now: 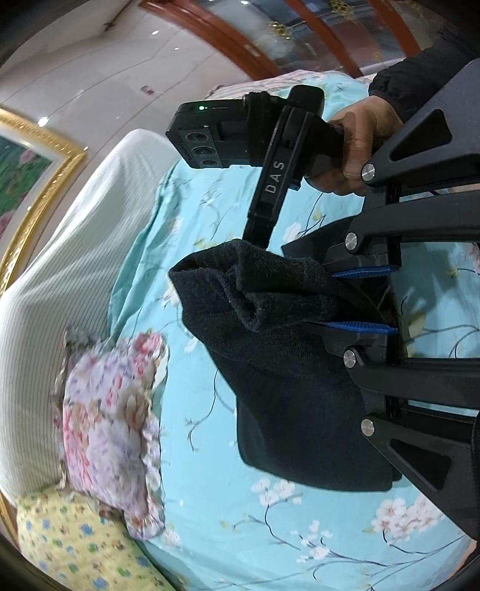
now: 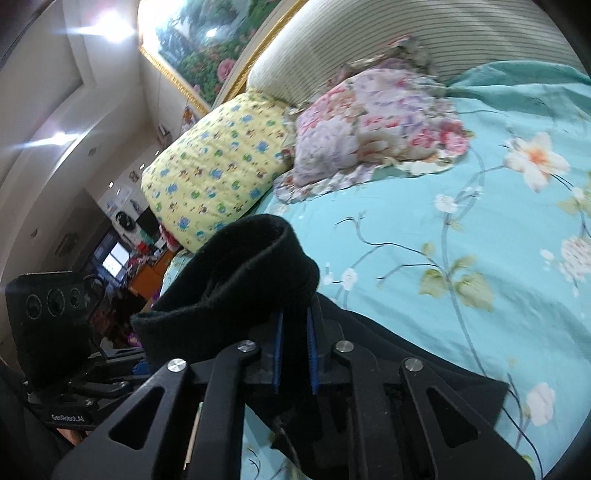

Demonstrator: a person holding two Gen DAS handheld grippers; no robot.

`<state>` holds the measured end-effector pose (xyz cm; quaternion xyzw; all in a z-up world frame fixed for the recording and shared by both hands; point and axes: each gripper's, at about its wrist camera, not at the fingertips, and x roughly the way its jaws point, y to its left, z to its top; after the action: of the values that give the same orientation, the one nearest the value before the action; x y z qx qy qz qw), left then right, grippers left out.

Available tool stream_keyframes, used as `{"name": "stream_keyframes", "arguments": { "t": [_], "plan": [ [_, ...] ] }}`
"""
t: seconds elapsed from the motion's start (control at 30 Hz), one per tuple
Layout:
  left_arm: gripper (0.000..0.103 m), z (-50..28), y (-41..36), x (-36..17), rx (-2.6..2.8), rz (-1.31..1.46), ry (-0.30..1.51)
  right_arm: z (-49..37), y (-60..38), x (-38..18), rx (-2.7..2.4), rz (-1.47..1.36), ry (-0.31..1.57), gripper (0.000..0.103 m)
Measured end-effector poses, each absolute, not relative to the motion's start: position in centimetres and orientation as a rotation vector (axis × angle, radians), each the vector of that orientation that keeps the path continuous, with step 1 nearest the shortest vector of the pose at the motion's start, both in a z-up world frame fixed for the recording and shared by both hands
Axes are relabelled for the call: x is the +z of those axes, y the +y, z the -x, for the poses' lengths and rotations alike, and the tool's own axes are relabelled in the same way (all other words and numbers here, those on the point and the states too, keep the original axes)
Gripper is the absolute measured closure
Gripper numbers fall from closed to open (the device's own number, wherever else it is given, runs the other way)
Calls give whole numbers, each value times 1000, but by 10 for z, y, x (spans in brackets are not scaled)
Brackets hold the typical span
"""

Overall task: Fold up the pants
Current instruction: 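Lift the gripped pants end with both tools and fold it over the bundle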

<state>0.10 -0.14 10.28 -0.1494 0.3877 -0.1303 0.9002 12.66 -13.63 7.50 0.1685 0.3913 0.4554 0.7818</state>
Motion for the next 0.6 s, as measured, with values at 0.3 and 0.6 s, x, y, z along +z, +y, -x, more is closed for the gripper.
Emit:
{"name": "stream_keyframes", "arguments": {
  "t": [0.3,0.6],
  "plan": [
    [85,-14,-29,85,-286,259,857,-125,-176,63,934,-462,833,103],
    [85,-22,-43,73,-292,229,887,-123,-211,48,839,-606,880,99]
  ]
}}
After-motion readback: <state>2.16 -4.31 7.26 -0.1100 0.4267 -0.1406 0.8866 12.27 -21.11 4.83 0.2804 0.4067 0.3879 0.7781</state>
